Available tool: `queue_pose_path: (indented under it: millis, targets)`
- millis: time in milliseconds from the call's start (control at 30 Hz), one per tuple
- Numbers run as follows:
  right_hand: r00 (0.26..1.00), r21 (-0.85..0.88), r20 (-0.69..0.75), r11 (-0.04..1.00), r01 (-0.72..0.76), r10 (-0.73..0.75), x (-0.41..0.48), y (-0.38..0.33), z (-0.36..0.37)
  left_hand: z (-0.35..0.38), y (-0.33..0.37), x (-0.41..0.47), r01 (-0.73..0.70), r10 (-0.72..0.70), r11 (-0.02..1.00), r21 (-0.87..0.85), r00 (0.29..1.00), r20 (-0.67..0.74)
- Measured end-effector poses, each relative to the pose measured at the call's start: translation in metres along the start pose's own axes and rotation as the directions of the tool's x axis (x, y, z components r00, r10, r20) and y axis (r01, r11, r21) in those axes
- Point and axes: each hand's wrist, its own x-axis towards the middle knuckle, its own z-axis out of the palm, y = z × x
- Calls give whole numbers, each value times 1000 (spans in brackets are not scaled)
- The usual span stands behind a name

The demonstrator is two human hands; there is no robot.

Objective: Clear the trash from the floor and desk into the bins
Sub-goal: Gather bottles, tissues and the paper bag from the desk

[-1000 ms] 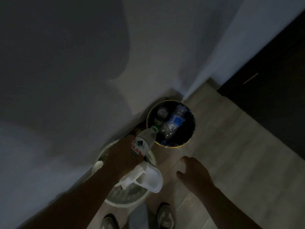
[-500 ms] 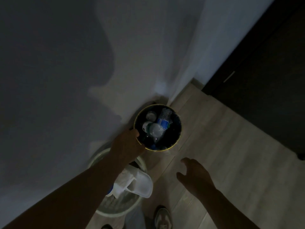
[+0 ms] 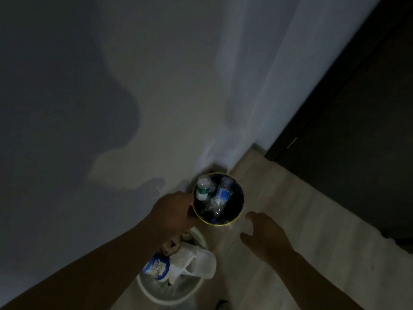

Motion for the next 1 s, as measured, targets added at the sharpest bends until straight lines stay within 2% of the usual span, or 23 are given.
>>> queue_pose_path:
  millis: [267,400,533,733,900,1000]
  targets:
    - [968,-117,-203,985,127,-149,-78,-74,-152,-153,36,-55,-101,127,983,153,977,-171]
    - [903,-141,-347,966,218,-255,-144,-117,-250,-251,76,-106,-180,242,961,210,916,-320]
    - [770,-157,-518,926,343,-373,-233,-152,-340,-349,114,-176,-215,344,929,300,797,-496]
    - [501,-277,-696,836,473,-514,-358,-184,-433,-446,167,-287,-179,464,868,463,624,-629]
    - [335,-362,-741,766,531,-582,-413,-205,-473,-490,200,-357,-153,505,844,514,553,-663]
    - [245,-403,-742,707,580,-624,-431,-216,-497,-516,217,-391,-69,494,838,541,517,-699]
